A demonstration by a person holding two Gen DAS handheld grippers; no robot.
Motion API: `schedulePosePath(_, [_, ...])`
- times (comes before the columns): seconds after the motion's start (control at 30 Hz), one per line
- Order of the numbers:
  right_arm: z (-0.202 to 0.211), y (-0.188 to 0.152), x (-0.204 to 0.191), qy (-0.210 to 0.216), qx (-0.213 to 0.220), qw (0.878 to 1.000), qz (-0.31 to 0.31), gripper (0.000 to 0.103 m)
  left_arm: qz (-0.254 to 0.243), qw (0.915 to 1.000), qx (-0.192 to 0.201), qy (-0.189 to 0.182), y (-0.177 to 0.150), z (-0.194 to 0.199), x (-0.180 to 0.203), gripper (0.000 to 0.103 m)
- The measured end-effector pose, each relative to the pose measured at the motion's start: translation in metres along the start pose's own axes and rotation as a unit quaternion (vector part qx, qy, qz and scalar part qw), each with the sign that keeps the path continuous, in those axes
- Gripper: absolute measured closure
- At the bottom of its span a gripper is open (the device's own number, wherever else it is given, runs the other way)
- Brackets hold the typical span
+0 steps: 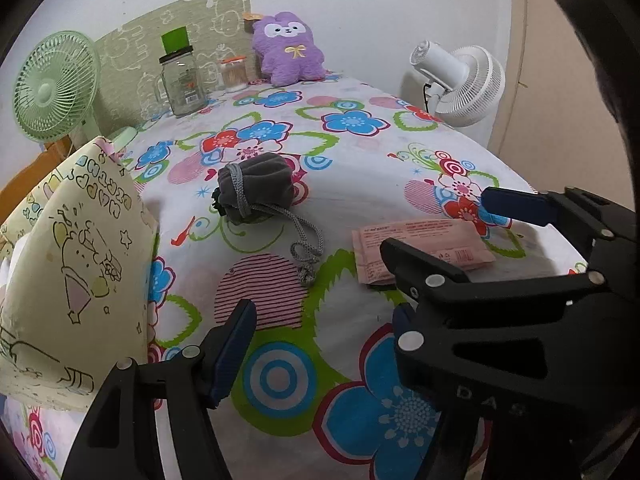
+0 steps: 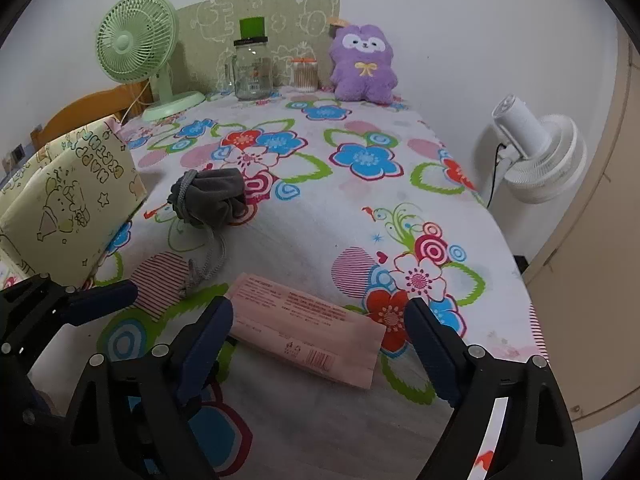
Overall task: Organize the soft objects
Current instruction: 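Lower the right tool onto the pink packet and close around it, then lift the pink packet with the right tool while the left tool approaches the grey pouch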
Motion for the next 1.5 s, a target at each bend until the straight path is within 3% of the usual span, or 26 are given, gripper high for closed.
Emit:
schedulePosePath(0.23, [-0.003,-0.005,0.0,0.018,-0.022,0.999,0.019,0.014,-0.011,0.9999,-0.006,-0.002,-0.002,0.001,-0.001,0.03])
schedulePosePath(0.47, [-0.013,-0.005,-0.003,0.042,-0.033,0.999,-0.003,0.014,-0.001,0.9995,-0.031,-0.01,-0.002,-0.002,-0.003,0.028])
schedulePosePath(0.63, [-0.02,0.0,-0.004,0.029,-0.033,0.999,0.001,0.014,-0.001,0.9995,-0.033,-0.003,0.0,-0.005,-0.005,0.028])
schedulePosePath(0.87, [-0.015,-0.002,0.0,0.023,-0.037,0.999,-0.023,0.026,0.005,0.9994,-0.036,-0.001,0.001,-0.006,-0.008,0.028])
schedulePosePath(1.03, [-0.008,-0.008,-0.001,0.026,-0.043,0.998,-0.037,0.028,0.004,0.9994,-0.035,0.0,0.001,-0.005,-0.008,0.028])
schedulePosePath(1.2, [-0.003,-0.009,-0.009,0.036,-0.043,0.998,-0.037,0.043,0.006,0.9994,-0.034,0.001,-0.002,-0.003,-0.009,0.028])
schedulePosePath(1.27, [-0.001,-0.009,-0.015,0.045,-0.042,0.997,-0.037,0.058,0.003,0.9995,-0.032,0.004,-0.002,-0.002,-0.009,0.028])
schedulePosePath(1.4, [0.001,-0.007,-0.017,0.04,-0.039,0.998,-0.041,0.067,0.008,0.9996,-0.025,0.015,0.001,0.0,-0.014,0.028])
schedulePosePath(1.5, [0.003,-0.002,-0.011,0.04,-0.032,0.997,-0.057,0.089,0.019,0.9995,-0.013,0.022,0.011,0.002,-0.019,0.028])
Point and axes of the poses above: each gripper's, at about its wrist camera, not at the fingertips, and z roughly against the way its jaws point, x to its right, y to its top, the point moved 10 cm from there along -z, roughly the way its jaws point, and after that the axes turned 6 degrees about z, right-handed, at the moved point
